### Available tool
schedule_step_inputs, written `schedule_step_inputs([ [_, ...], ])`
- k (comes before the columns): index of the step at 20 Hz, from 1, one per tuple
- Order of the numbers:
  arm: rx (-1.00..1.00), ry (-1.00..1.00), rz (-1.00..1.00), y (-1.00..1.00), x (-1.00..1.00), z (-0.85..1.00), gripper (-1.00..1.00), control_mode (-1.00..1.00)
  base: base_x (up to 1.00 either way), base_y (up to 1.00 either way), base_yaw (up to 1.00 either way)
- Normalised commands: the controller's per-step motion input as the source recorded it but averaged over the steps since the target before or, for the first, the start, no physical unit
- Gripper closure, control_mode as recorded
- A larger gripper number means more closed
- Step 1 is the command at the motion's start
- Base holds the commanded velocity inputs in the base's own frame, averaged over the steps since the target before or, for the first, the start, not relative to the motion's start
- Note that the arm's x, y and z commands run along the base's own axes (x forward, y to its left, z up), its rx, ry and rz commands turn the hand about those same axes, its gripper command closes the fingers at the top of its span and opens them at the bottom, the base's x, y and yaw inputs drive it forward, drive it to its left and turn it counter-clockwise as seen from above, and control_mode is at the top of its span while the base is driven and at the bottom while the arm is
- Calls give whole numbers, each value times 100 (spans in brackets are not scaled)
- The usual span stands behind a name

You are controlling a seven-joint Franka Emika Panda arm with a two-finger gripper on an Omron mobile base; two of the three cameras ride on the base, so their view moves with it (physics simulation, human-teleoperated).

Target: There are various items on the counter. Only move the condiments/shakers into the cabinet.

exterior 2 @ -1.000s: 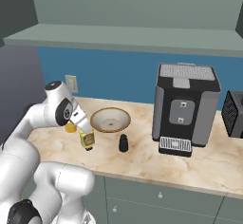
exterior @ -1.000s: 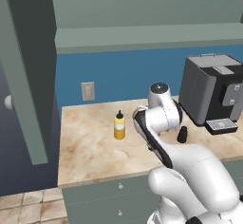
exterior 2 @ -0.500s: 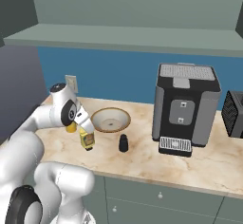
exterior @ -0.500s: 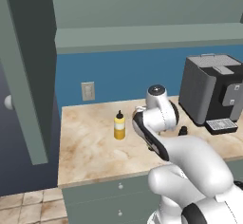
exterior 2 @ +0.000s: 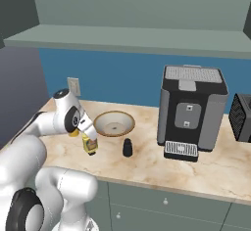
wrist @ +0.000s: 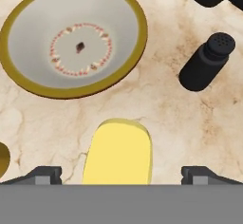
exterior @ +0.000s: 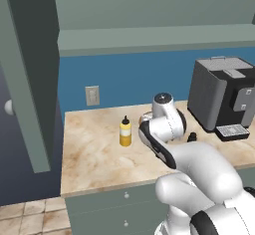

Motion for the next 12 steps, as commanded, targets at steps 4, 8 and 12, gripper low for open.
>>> schedule_step_inputs([
  [4, 0, 0, 0, -2, 3, -12, -100, -100, 0, 0, 0],
  [8, 0, -1, 0, 0, 8, -9, -100, -100, 0, 0, 0],
  [12, -1, -2, 0, -2, 11, -9, -100, -100, 0, 0, 0],
])
